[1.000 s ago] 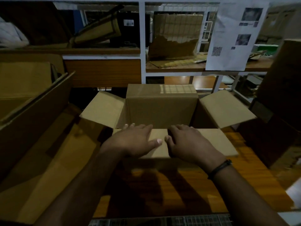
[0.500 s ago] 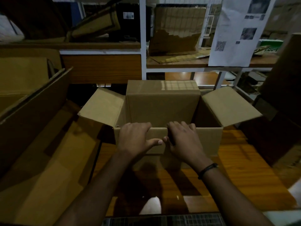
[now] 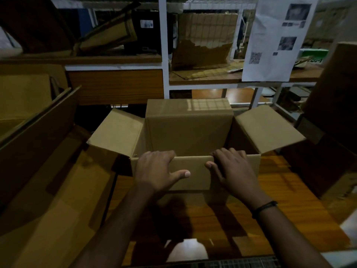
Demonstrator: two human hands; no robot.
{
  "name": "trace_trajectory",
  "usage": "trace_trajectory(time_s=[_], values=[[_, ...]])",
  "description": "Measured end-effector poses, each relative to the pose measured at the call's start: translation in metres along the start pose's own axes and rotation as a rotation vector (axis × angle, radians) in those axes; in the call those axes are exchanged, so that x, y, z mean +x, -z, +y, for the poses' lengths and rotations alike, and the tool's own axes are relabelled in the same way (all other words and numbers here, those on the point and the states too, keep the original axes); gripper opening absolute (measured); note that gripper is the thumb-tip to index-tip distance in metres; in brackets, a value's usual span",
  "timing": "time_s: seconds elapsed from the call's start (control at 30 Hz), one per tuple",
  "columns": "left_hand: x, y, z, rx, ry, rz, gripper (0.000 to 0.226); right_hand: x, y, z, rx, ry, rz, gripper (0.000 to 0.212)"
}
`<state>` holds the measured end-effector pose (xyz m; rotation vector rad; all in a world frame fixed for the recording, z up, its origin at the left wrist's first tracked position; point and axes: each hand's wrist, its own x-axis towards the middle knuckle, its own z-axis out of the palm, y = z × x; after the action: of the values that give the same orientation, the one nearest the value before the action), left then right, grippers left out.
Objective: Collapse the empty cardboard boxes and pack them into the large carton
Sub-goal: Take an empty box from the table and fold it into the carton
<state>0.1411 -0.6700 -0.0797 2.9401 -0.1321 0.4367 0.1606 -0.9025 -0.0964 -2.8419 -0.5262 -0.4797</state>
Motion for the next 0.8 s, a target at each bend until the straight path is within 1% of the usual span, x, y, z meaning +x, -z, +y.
trace_trajectory(time_s=[0.17,0.3,0.47,0.57,0.6,0.67,0.73,0.8], values=[[0.001,-0.001,0.003,0.012,0.015,0.001,0.053,-0.002,0.000,-0.001,0.014,-0.005,0.005,0.039],[0.001,0.001,0.002,-0.010,0.011,-0.038,0.049,-0.001,0.003,0.004,-0.010,0.013,-0.014,0.040],[0.002,0.003,0.003,0.018,0.001,-0.034,0.050,-0.006,0.004,0.020,-0.104,-0.075,0.038,0.056],[0.003,0.002,0.002,0.025,0.003,-0.013,0.049,-0.002,0.008,0.019,-0.136,-0.090,-0.012,0.060],[0.003,0.001,0.001,0.018,0.007,-0.008,0.049,0.000,0.010,0.017,-0.138,-0.094,-0.048,0.059],[0.003,-0.001,-0.003,-0.008,-0.004,0.000,0.048,0.002,0.015,0.014,-0.134,-0.076,-0.092,0.050],[0.002,0.000,-0.006,-0.040,-0.040,0.004,0.048,0.001,0.023,0.012,-0.098,-0.026,-0.137,0.039],[0.002,0.001,-0.012,-0.055,-0.090,0.015,0.050,0.000,0.036,0.019,-0.048,0.012,-0.212,0.032]])
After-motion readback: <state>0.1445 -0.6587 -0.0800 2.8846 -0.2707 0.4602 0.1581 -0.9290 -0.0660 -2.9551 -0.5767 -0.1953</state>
